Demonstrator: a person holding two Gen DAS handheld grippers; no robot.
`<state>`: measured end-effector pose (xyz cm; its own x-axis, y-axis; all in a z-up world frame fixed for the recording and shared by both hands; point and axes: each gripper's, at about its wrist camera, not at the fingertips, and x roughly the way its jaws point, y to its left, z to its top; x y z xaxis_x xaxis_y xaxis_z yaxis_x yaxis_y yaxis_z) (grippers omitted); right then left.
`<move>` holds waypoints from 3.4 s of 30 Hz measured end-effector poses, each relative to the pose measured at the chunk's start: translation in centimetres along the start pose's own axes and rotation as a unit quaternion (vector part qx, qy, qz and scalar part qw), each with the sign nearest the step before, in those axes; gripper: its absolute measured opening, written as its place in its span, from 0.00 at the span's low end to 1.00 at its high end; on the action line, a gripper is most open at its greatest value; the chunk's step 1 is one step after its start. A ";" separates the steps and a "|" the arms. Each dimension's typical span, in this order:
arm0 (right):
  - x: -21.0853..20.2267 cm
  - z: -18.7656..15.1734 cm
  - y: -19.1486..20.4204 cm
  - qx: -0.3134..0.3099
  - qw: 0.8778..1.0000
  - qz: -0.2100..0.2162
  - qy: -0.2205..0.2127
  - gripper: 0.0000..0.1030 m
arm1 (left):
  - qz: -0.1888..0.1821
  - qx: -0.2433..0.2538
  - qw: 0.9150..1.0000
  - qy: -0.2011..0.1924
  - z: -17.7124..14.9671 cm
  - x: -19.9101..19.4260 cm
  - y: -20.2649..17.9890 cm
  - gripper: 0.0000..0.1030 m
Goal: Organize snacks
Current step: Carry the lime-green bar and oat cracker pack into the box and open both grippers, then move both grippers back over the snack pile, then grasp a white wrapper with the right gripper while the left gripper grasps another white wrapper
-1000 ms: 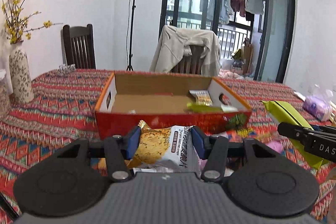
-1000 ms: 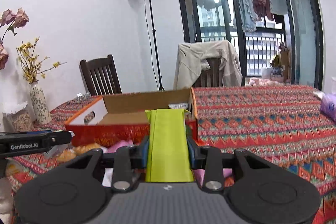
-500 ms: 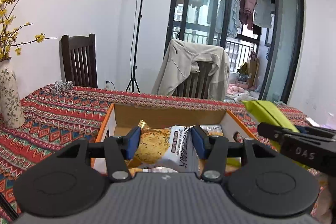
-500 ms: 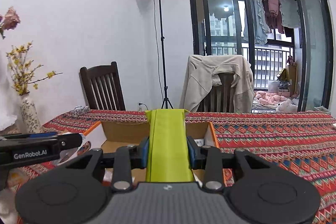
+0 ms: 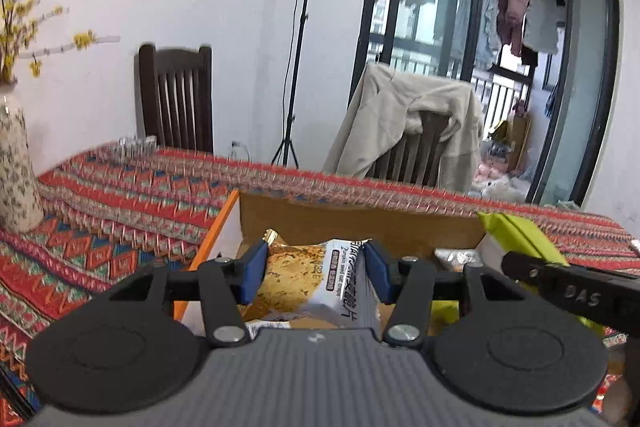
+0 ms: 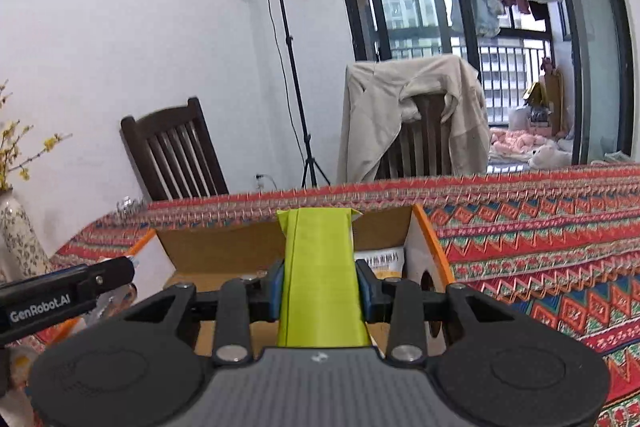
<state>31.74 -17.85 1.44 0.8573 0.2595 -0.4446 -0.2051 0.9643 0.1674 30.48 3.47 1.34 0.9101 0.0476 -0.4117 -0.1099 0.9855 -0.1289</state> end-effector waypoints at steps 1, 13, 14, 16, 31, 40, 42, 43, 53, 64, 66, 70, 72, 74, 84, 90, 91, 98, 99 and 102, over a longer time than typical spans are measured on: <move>0.2 -0.1 -0.1 0.003 1.000 0.002 0.003 0.33 | -0.001 -0.003 1.000 0.005 -0.1 0.3 0.2 0.52; -0.8 -0.8 -1.0 0.016 1.000 -0.004 0.000 0.93 | -0.018 -0.022 0.999 -0.015 -0.8 -1.0 1.1 1.00; -1.1 -0.7 -1.1 0.020 1.000 -0.003 -0.003 0.97 | -0.020 -0.027 0.999 -0.019 -0.8 -1.2 1.2 1.00; -1.5 -0.6 -1.5 0.028 1.000 0.000 -0.007 1.00 | -0.023 -0.035 0.999 -0.016 -0.8 -1.3 1.4 1.00; -4.7 1.3 -0.6 0.017 0.999 0.007 -0.033 1.00 | -0.009 -0.027 0.999 -0.023 0.5 -2.8 0.3 1.00; -10.0 1.2 0.4 -0.011 0.999 0.007 -0.046 1.00 | 0.001 -0.017 1.000 -0.026 0.3 -7.2 0.9 1.00; -11.3 0.6 0.4 -0.013 0.999 0.008 -0.044 1.00 | 0.001 -0.018 1.000 -0.026 -0.2 -8.4 1.3 1.00; -11.8 0.2 0.4 -0.014 0.999 0.009 -0.043 1.00 | 0.002 -0.017 1.000 -0.025 -0.5 -9.0 1.4 1.00; -16.0 -4.4 1.0 -0.033 0.999 0.018 -0.012 1.00 | 0.000 -0.013 1.000 0.004 -4.9 -13.5 3.4 1.00; -18.0 -9.7 2.5 -0.073 0.996 0.034 0.034 1.00 | -0.010 0.014 0.999 0.027 -9.8 -16.9 6.1 1.00; -18.2 -10.9 2.8 -0.088 0.995 0.036 0.043 1.00 | -0.007 0.025 0.999 0.024 -10.7 -17.4 6.6 1.00; -17.6 -12.8 3.6 -0.108 0.991 0.034 0.067 0.98 | 0.004 0.031 0.999 0.025 -11.6 -17.1 7.5 1.00; -17.2 -13.2 4.0 -0.114 0.990 0.031 0.074 0.92 | 0.010 0.031 0.999 0.027 -12.1 -16.6 7.8 1.00; -16.7 -13.3 4.3 -0.117 0.989 0.036 0.078 0.91 | 0.014 0.037 0.999 0.035 -12.7 -15.9 7.7 1.00; -13.6 -13.2 5.6 -0.139 0.983 0.052 0.105 0.70 | 0.004 0.046 0.999 0.019 -13.1 -16.2 7.4 1.00; -14.1 -13.4 5.5 -0.135 0.984 0.063 0.095 0.45 | -0.003 0.042 0.999 0.023 -13.1 -16.1 7.6 1.00; -14.4 -13.3 5.4 -0.133 0.985 0.064 0.087 0.45 | -0.003 0.041 0.999 0.023 -13.1 -16.1 7.6 1.00; -17.1 -13.1 4.8 -0.115 0.991 0.059 0.039 0.44 | 0.000 0.043 0.999 0.029 -13.0 -16.0 7.5 1.00; -17.4 -13.2 4.7 -0.111 0.992 0.057 0.034 0.44 | 0.001 0.044 0.999 0.033 -13.0 -15.9 7.5 1.00; -18.1 -13.1 4.1 -0.097 0.994 0.049 0.025 0.44 | 0.003 0.047 0.997 0.060 -12.7 -15.0 7.4 1.00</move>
<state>9.20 -17.89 -1.31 0.8048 0.3506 -0.4790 -0.3783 0.9248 0.0413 10.95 7.98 -4.93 0.8545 0.0401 -0.5179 -0.0732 0.9964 -0.0436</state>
